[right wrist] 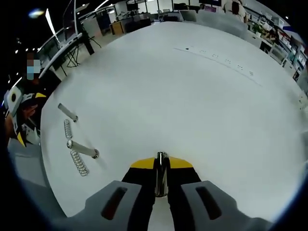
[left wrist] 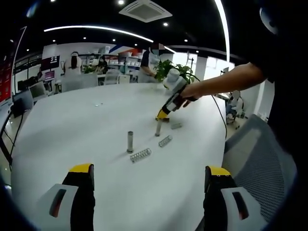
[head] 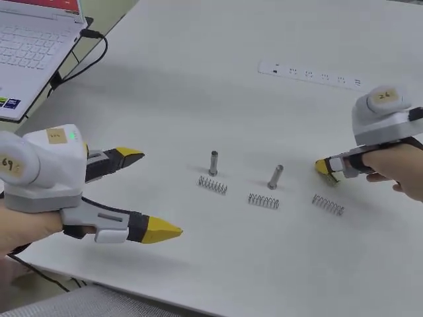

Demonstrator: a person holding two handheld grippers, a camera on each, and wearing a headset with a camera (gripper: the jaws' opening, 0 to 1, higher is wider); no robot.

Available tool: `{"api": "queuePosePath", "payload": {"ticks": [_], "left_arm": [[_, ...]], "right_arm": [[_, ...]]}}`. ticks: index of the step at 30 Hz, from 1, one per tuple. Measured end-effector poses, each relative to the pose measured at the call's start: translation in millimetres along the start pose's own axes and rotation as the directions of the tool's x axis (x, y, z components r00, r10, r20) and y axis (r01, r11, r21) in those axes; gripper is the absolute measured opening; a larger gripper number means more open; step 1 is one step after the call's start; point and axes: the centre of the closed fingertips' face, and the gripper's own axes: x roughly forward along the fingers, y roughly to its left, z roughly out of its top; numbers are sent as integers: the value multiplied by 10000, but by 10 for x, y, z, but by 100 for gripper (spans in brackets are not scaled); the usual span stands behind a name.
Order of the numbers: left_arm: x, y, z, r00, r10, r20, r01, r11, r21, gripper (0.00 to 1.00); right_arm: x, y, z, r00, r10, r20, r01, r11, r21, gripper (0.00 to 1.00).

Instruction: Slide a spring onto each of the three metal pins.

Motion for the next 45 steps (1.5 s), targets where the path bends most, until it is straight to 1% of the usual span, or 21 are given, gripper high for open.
{"api": "queuePosePath", "payload": {"ticks": [2, 6, 13, 26, 28, 45], "left_arm": [[1, -6, -7, 10000, -12, -5, 12, 10000, -50, 92], [5, -6, -26, 10000, -9, -60, 8, 10000, -70, 92], [20, -14, -14, 10000, -24, -67, 24, 10000, -82, 92], [52, -54, 3, 9999, -96, -66, 96, 9999, -28, 92], [51, -59, 0, 9999, -90, -85, 90, 10000, -8, 91], [46, -72, 12, 10000, -62, -49, 62, 10000, -9, 91]], "right_arm": [[-5, 0, -4, 10000, 44, 24, -44, 10000, -21, 5], [9, -49, 22, 9999, 126, 112, -126, 9999, 6, 5], [8, -101, 71, 9990, 258, 373, -258, 9997, -16, 5], [-91, -119, 60, 9958, 415, 814, -398, 9990, -225, 5], [-99, -146, 50, 9955, 431, 840, -414, 9989, -223, 5], [-198, -116, 64, 9895, 527, 1343, -513, 9986, -133, 5]]}}
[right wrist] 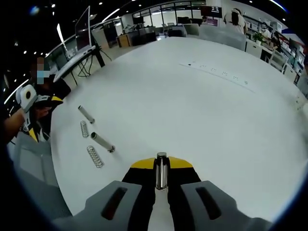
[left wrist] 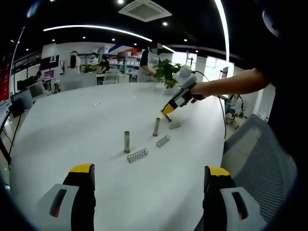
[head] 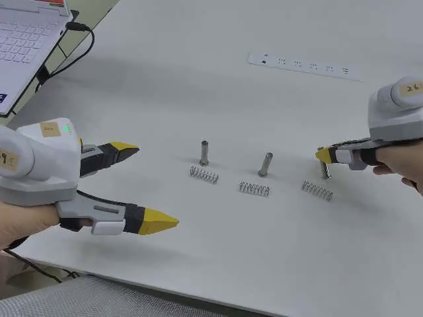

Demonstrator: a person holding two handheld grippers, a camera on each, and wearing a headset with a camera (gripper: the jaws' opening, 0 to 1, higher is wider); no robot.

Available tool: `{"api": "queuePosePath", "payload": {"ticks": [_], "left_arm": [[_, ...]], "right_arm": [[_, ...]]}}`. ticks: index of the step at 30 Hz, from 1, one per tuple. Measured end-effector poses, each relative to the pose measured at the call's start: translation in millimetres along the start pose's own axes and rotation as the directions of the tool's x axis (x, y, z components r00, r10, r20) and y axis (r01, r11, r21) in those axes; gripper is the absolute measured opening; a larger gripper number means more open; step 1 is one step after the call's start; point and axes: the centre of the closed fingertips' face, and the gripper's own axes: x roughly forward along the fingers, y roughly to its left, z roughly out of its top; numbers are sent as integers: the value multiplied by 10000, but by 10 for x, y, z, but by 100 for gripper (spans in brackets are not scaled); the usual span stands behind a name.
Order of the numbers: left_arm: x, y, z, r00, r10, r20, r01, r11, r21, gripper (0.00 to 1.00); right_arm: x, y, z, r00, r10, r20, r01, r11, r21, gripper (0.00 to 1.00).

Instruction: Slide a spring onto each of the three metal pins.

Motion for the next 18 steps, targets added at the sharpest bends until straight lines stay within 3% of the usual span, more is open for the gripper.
{"api": "queuePosePath", "payload": {"ticks": [18], "left_arm": [[3, 9, 20, 9999, 102, 62, -102, 9999, 59, 91]], "right_arm": [[-85, 133, 15, 9987, 39, 499, -17, 9991, -435, 5]]}}
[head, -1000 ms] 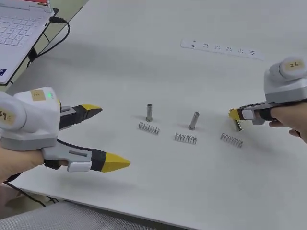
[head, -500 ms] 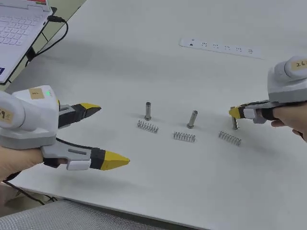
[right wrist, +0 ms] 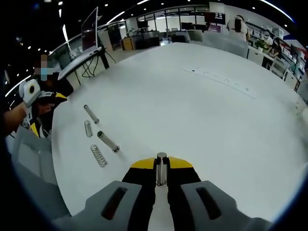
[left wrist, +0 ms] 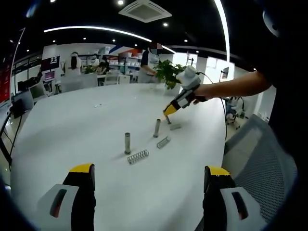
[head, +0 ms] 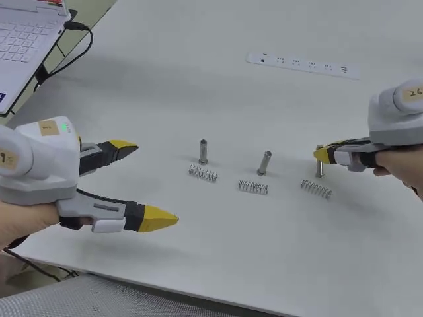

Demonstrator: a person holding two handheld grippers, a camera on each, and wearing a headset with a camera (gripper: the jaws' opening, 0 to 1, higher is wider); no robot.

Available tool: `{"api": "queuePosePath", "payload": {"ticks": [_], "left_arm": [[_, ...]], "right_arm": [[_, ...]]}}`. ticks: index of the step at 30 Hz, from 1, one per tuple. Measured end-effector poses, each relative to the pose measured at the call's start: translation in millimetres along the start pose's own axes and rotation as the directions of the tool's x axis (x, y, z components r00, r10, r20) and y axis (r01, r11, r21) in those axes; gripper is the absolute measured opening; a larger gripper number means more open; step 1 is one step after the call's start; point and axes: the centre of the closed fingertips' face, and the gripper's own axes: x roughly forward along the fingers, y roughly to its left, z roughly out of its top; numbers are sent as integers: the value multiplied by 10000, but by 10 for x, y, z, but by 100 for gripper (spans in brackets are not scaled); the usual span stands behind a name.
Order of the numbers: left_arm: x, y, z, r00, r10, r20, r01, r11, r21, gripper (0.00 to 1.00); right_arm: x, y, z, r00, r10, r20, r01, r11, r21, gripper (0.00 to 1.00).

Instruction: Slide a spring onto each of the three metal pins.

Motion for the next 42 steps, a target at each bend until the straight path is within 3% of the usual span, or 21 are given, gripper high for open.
{"api": "queuePosePath", "payload": {"ticks": [33, 42], "left_arm": [[35, -50, -16, 9999, -120, -21, 120, 9999, -76, 91], [29, -59, -7, 9999, -120, -10, 119, 9999, -60, 90]], "right_arm": [[-202, 71, -124, 9960, -374, 808, 415, 9979, -501, 6], [-216, 115, -160, 9952, -532, 821, 638, 9891, -1330, 6]]}}
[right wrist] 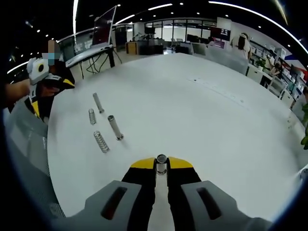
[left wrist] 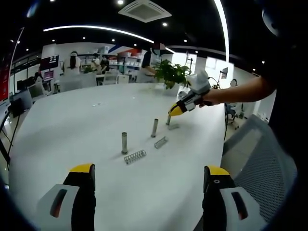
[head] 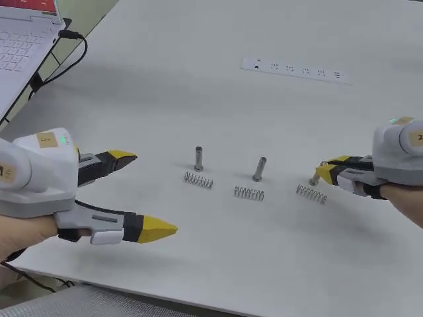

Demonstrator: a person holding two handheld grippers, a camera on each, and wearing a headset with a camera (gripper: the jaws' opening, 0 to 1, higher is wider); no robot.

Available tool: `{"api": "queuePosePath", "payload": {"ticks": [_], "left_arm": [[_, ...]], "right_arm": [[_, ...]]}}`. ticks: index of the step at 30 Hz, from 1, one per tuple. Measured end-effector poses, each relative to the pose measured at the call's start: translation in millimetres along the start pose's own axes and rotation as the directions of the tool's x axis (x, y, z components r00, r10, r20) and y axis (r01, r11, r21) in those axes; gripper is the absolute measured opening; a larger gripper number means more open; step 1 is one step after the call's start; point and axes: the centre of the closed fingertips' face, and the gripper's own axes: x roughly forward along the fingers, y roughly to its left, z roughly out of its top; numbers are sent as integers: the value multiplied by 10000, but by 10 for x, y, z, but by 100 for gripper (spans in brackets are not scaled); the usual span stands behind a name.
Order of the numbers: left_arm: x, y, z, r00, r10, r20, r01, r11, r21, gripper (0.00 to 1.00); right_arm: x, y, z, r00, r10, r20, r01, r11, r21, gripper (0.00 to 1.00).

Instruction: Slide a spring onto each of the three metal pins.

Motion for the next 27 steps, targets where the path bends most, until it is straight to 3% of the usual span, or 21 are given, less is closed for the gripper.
{"api": "queuePosePath", "payload": {"ticks": [10, 27], "left_arm": [[-19, -22, -14, 10000, 13, 40, -13, 10000, -53, 90], [-29, -14, -4, 9999, 66, 86, -65, 9999, -89, 91]], "right_arm": [[-29, 22, -17, 10000, 45, 25, -45, 10000, 55, 6], [-64, 40, -27, 9996, 252, 129, -259, 9980, 571, 19]]}}
